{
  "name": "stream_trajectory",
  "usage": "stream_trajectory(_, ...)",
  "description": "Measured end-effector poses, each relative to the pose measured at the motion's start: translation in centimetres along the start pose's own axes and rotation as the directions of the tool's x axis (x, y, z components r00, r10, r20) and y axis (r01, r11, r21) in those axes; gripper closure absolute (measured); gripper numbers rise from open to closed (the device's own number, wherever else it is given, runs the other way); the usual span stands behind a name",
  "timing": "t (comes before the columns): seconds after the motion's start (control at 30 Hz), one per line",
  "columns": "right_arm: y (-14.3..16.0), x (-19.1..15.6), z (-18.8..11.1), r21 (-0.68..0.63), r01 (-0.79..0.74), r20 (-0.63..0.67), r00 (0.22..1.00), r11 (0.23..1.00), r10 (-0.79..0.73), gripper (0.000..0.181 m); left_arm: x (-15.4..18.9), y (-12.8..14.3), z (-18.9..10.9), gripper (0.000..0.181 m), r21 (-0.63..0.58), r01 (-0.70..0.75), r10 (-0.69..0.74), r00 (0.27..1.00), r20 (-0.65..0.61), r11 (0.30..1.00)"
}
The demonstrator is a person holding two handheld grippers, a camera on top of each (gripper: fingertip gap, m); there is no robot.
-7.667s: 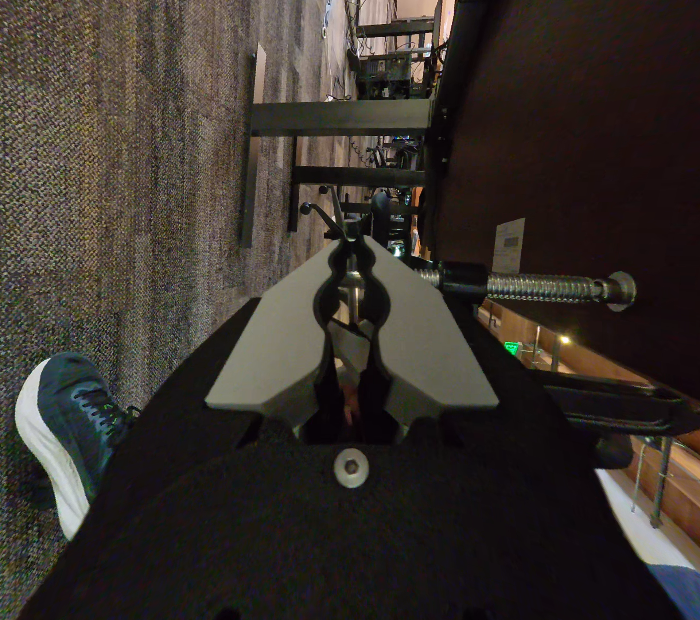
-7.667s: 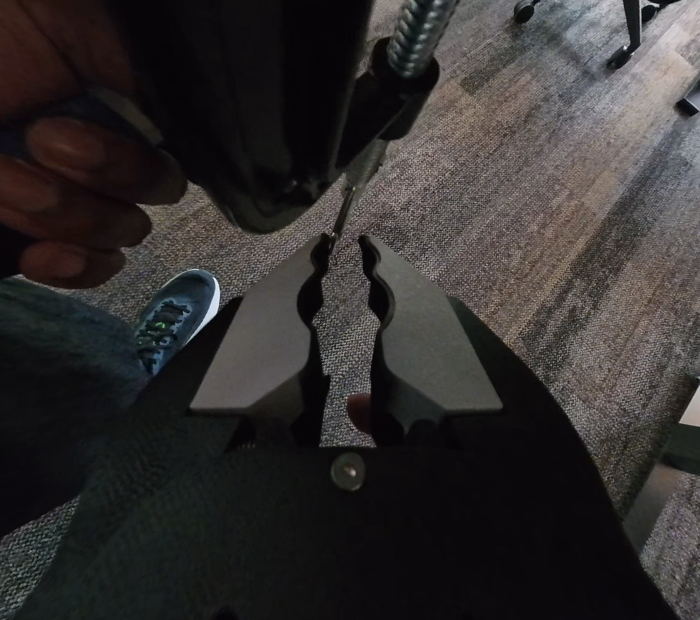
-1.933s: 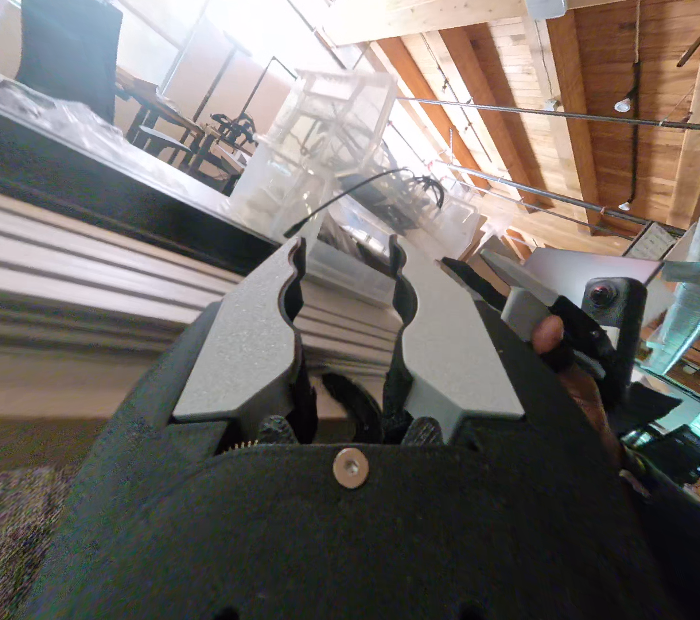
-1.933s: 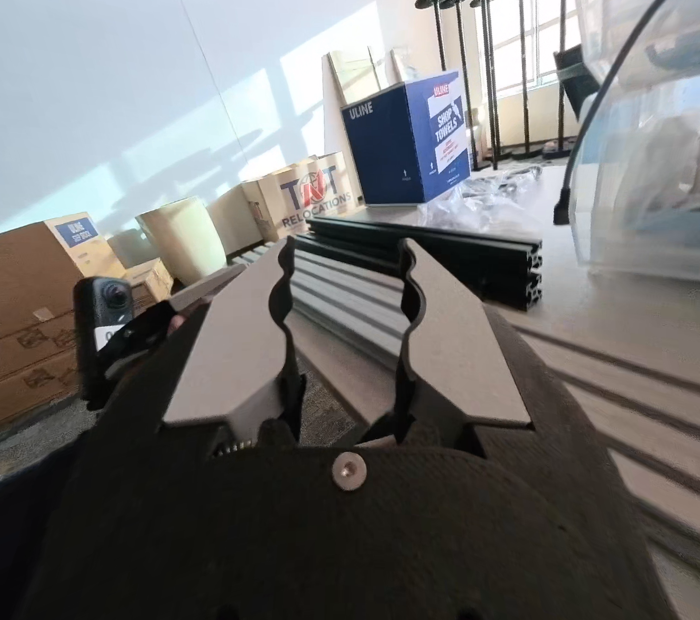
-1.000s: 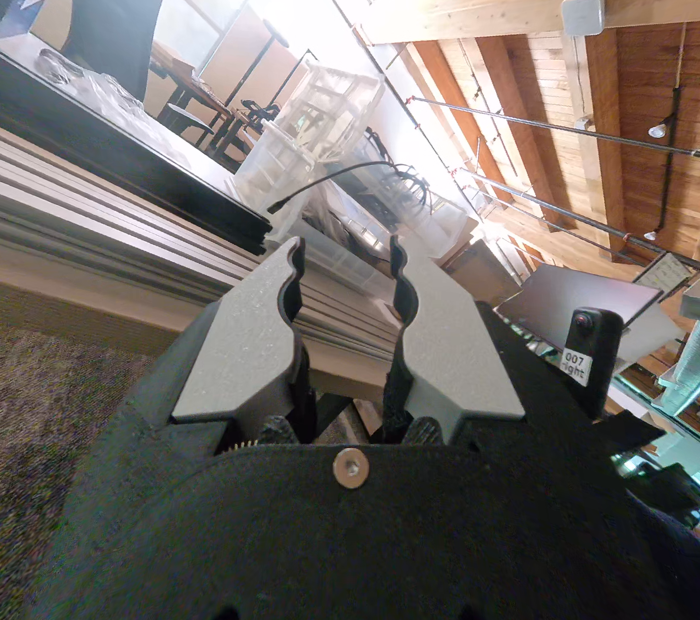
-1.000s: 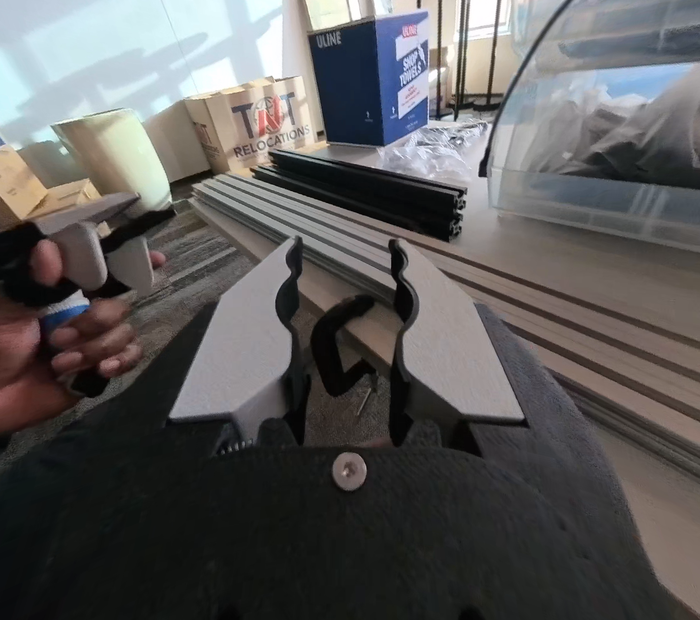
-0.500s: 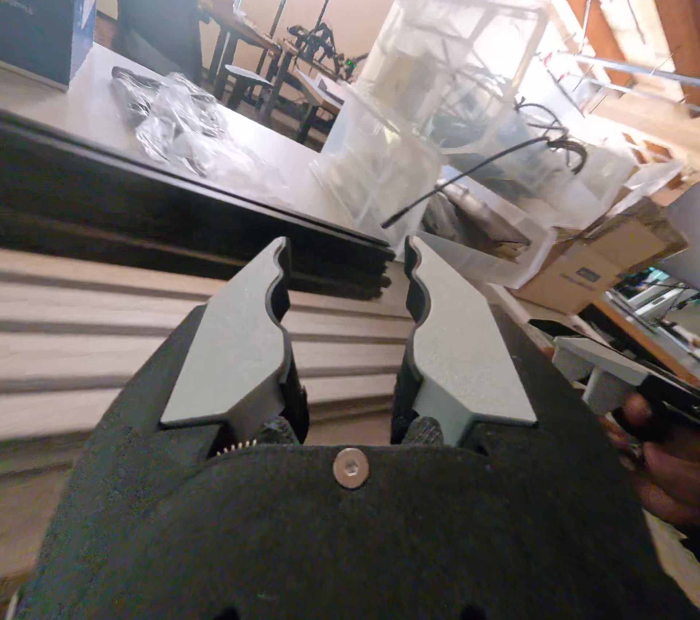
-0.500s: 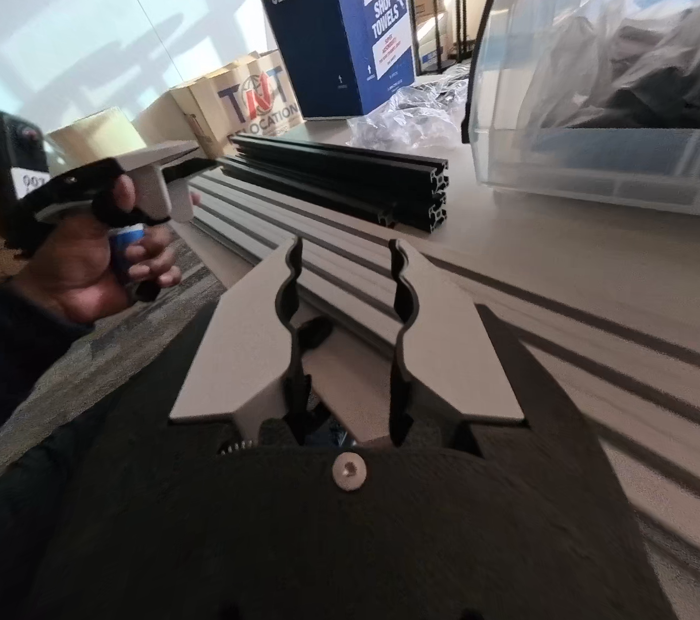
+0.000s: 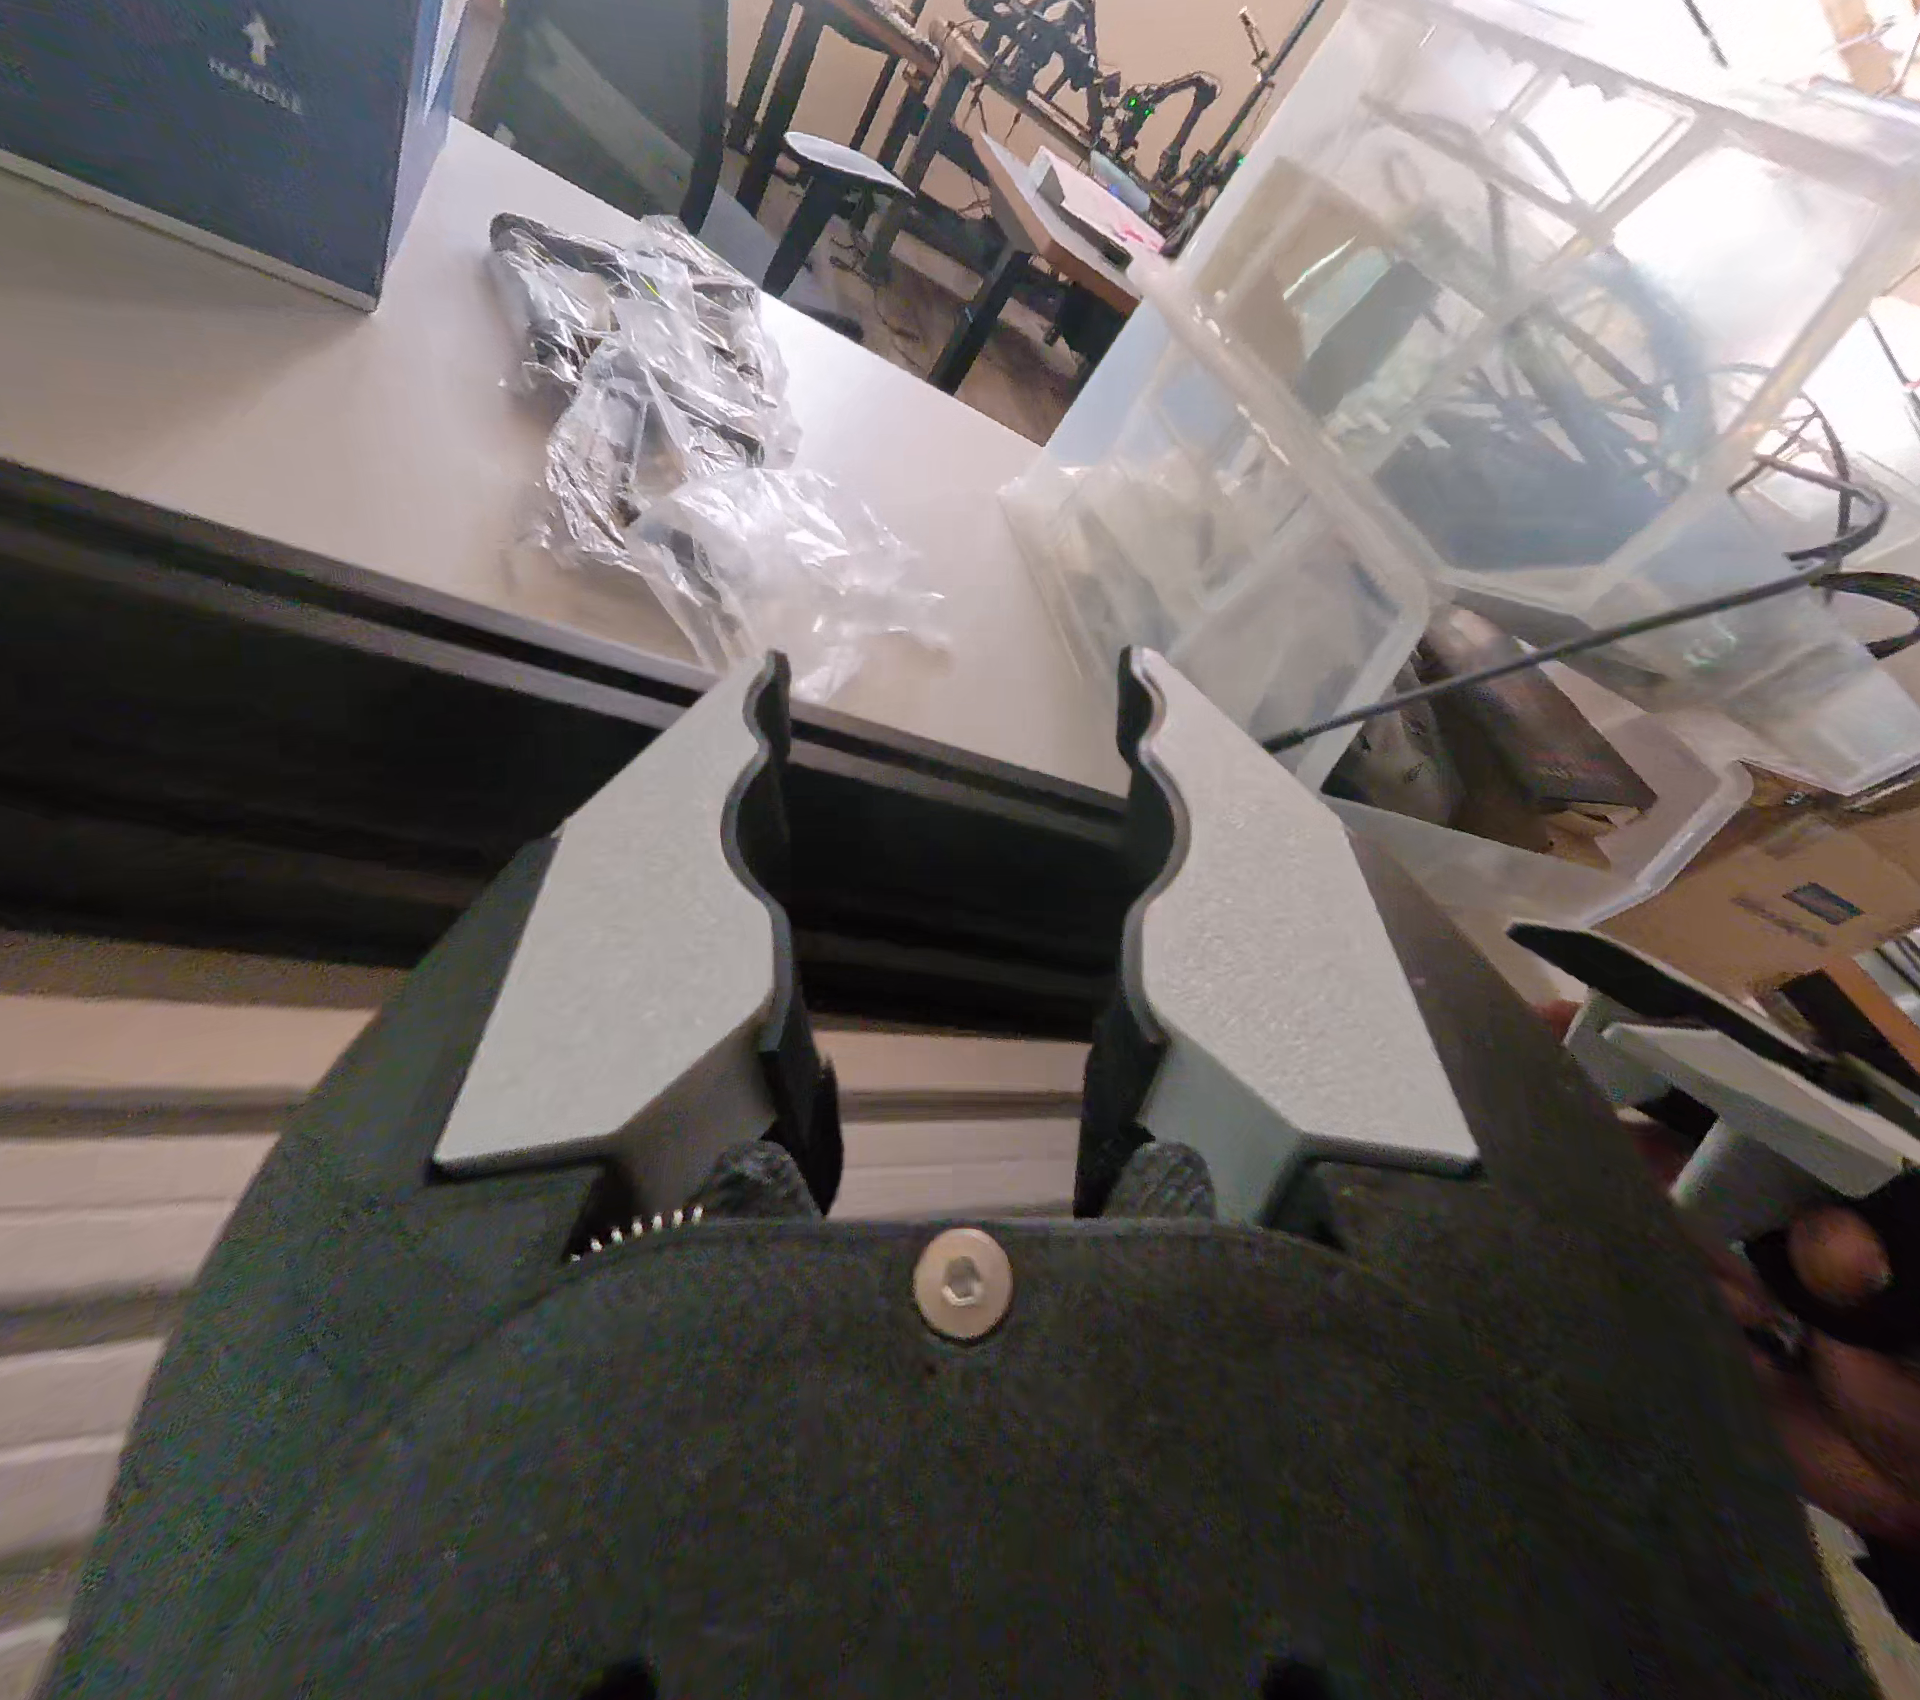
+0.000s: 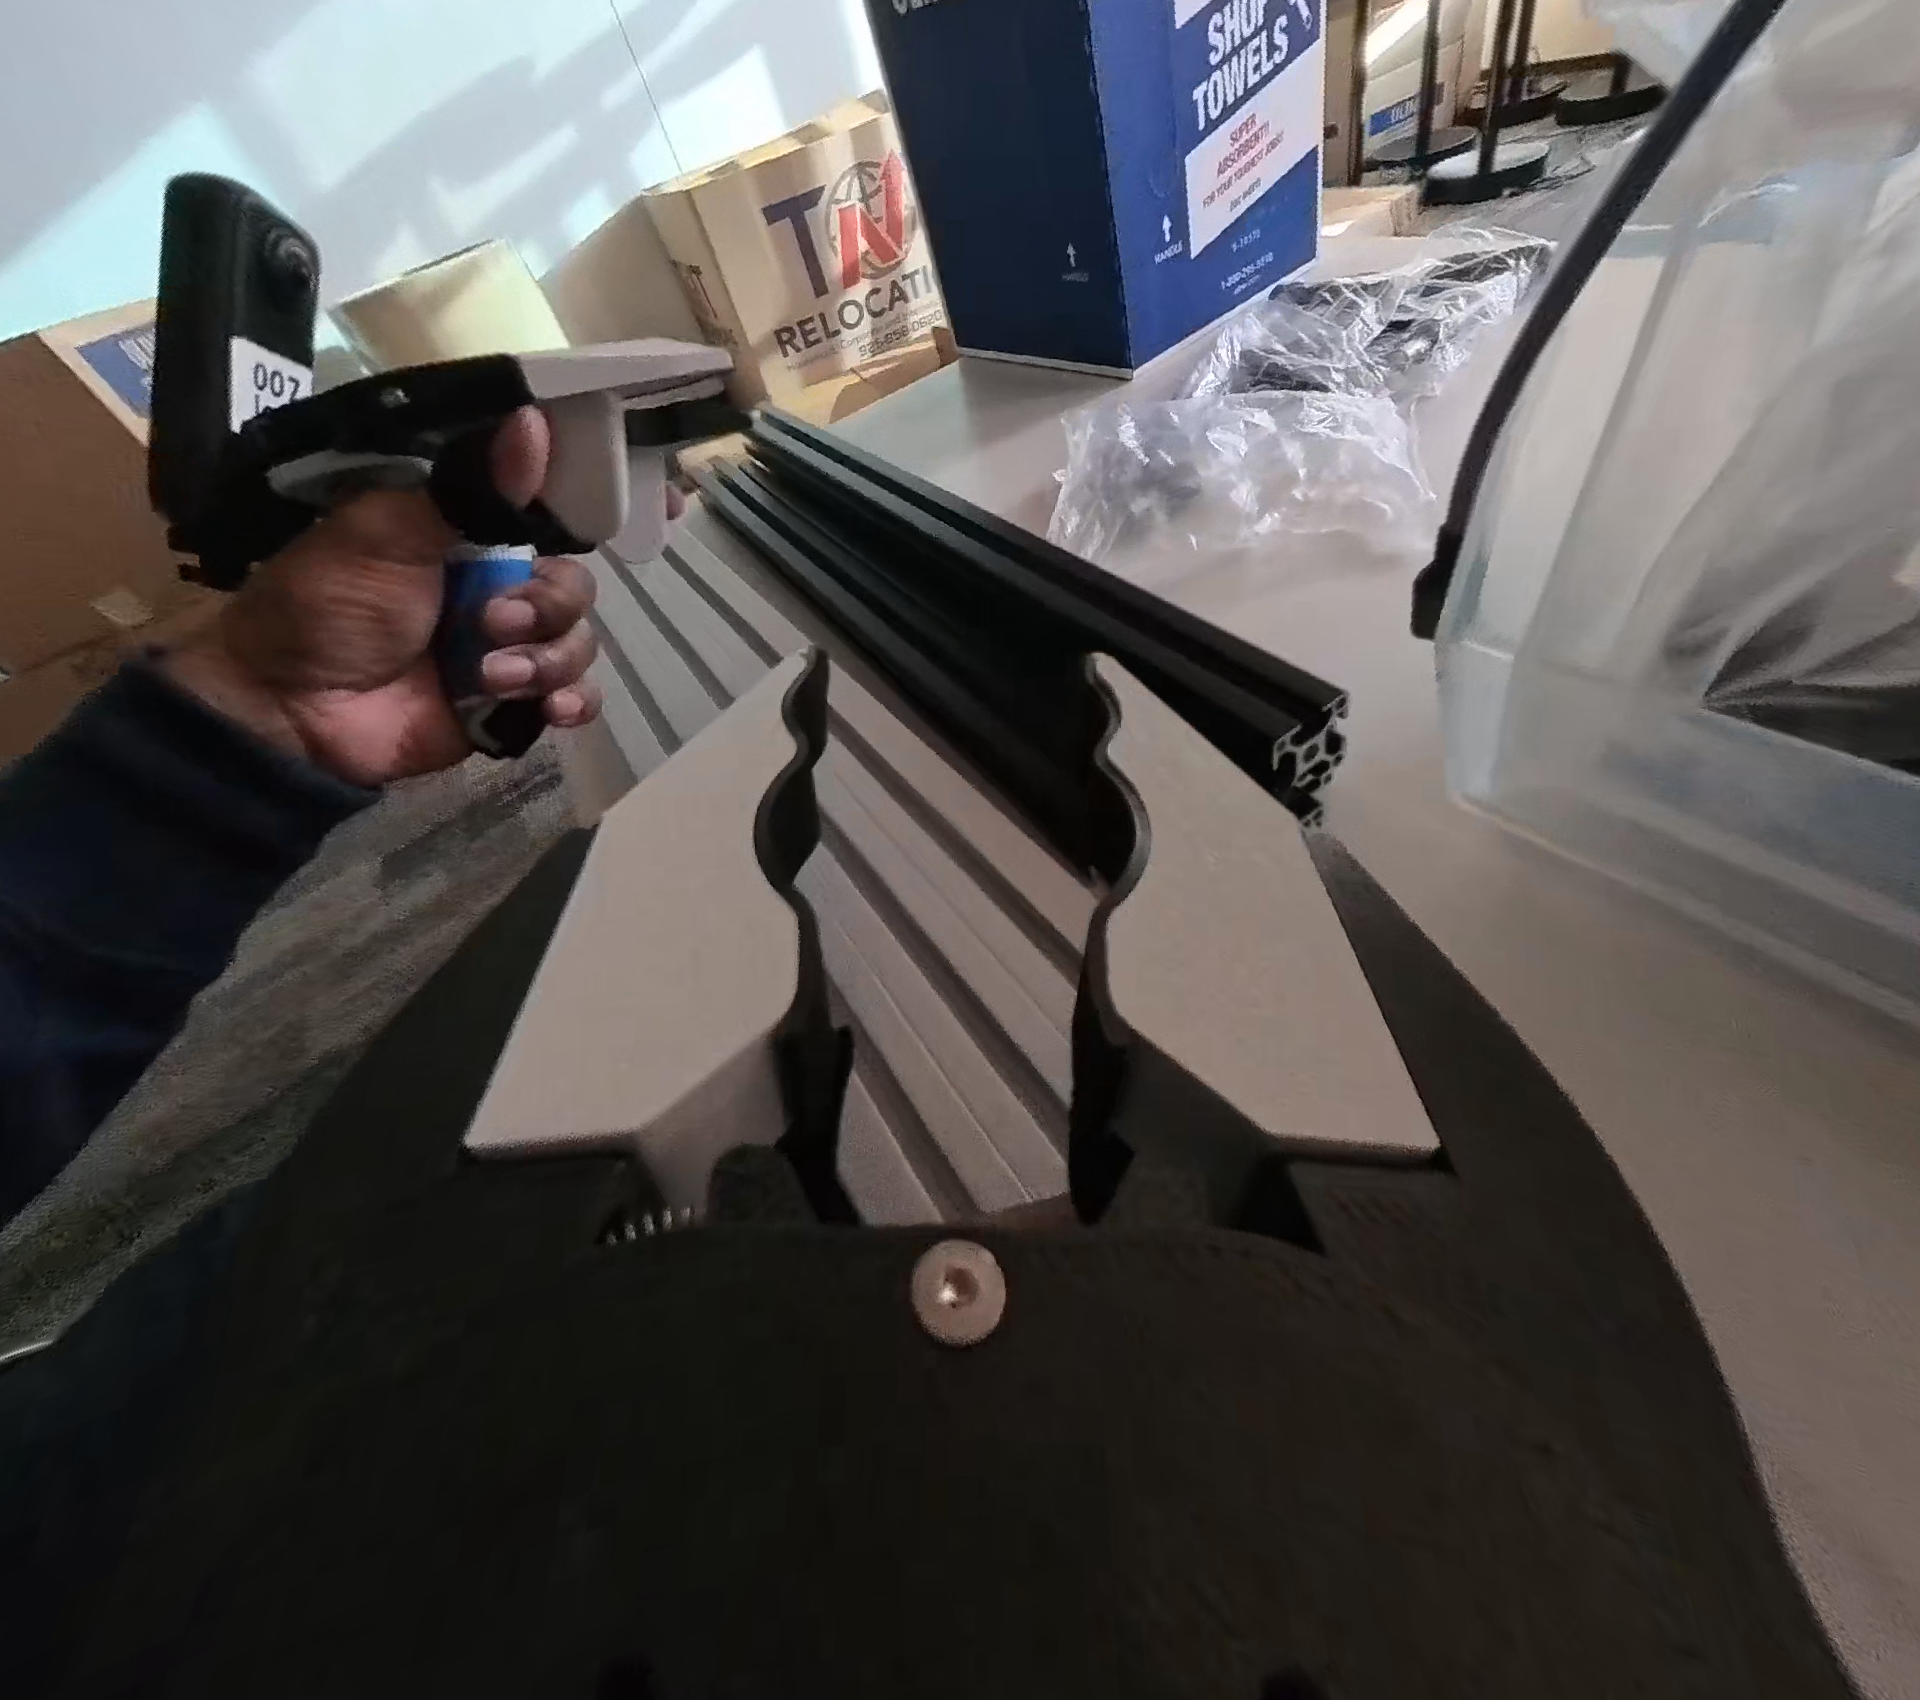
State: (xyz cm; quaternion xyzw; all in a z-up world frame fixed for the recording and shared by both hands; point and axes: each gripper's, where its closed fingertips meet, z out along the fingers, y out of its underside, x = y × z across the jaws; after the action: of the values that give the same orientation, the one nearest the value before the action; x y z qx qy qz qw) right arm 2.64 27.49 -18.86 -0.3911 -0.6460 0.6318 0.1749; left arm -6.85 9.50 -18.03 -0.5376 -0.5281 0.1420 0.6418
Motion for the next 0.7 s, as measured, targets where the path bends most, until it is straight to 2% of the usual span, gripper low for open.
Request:
stream_trajectory(0.17, 0.6, 1.3, -0.1, -0.008, -0.037, -0.002, 0.999, 0.999, 0.037, 0.134, -0.4, -0.6, 3.5, 0.104, -0.091, -0.052, 0.057, 0.997, 0.056, 0.995)
stream_trajectory(0.27, 1.2, 1.8, -0.6, -0.015, -0.055, 0.000, 0.998, 0.998, 0.055, 0.134, -1.8, -0.6, 6.3, 0.105, -0.204, -0.122, 0.148, 0.982, 0.118, 0.971)
stream_trajectory(0.33, 1.7, 2.0, -1.0, -0.022, -0.073, 0.001, 0.997, 0.997, 0.073, 0.134, -3.1, 0.1, 8.4, 0.105, -0.341, -0.173, 0.232, 0.962, 0.142, 0.924)
stream_trajectory(0.47, 2.2, 2.3, -1.9, -0.029, -0.095, 0.001, 0.996, 0.995, 0.095, 0.134, -5.6, 2.5, 11.6, 0.104, -0.603, -0.182, 0.317, 0.940, 0.125, 0.777)
stream_trajectory(0.6, 1.7, 2.6, -2.6, -0.014, -0.094, -0.004, 0.996, 0.995, 0.094, 0.134, -7.0, 4.3, 13.4, 0.104, -0.726, -0.145, 0.333, 0.935, 0.123, 0.672)
stream_trajectory(0.67, 1.6, 2.9, -3.0, -0.010, -0.097, -0.011, 0.995, 0.995, 0.097, 0.134, -7.5, 4.9, 14.2, 0.111, -0.747, -0.128, 0.338, 0.932, 0.135, 0.652)
stream_trajectory(0.7, 1.7, 3.2, -3.2, -0.009, -0.100, -0.017, 0.995, 0.995, 0.100, 0.134, -7.5, 5.0, 14.6, 0.120, -0.747, -0.129, 0.341, 0.930, 0.137, 0.652)
